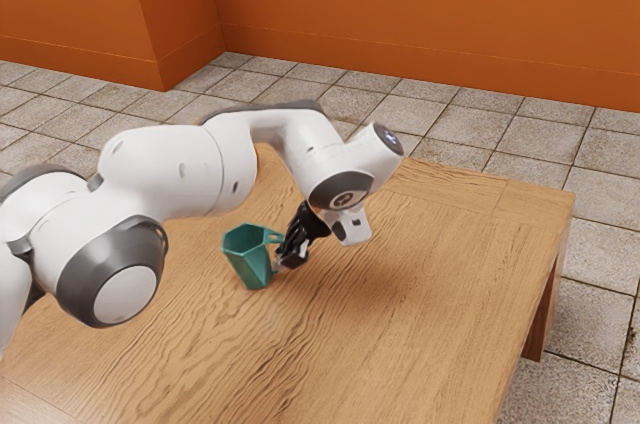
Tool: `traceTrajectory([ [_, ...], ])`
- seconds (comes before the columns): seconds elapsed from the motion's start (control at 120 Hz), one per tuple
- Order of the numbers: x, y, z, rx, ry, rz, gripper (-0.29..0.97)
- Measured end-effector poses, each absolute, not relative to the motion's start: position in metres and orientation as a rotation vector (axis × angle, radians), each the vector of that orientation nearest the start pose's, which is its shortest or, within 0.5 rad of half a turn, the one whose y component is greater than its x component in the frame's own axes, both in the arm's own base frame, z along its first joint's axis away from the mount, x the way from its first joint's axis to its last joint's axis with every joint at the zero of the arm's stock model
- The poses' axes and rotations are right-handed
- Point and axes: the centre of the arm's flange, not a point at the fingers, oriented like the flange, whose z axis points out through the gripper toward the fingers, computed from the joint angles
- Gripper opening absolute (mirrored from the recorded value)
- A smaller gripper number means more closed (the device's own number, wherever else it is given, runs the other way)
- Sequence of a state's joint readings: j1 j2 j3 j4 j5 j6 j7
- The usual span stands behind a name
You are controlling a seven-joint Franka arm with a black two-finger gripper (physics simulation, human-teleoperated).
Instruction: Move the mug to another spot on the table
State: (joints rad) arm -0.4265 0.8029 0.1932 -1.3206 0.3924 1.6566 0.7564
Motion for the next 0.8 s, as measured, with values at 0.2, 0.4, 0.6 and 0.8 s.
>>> traceTrajectory([
  [0.2,0.677,-0.153,0.244,-2.241,1.445,0.75,0.44],
  [0.4,0.676,-0.183,0.28,-2.36,1.493,0.6,0.57],
  [0.6,0.65,-0.176,0.461,-2.613,1.41,0.177,0.64],
  [0.8,0.613,-0.052,0.575,-2.918,0.92,-0.036,0.66],
])
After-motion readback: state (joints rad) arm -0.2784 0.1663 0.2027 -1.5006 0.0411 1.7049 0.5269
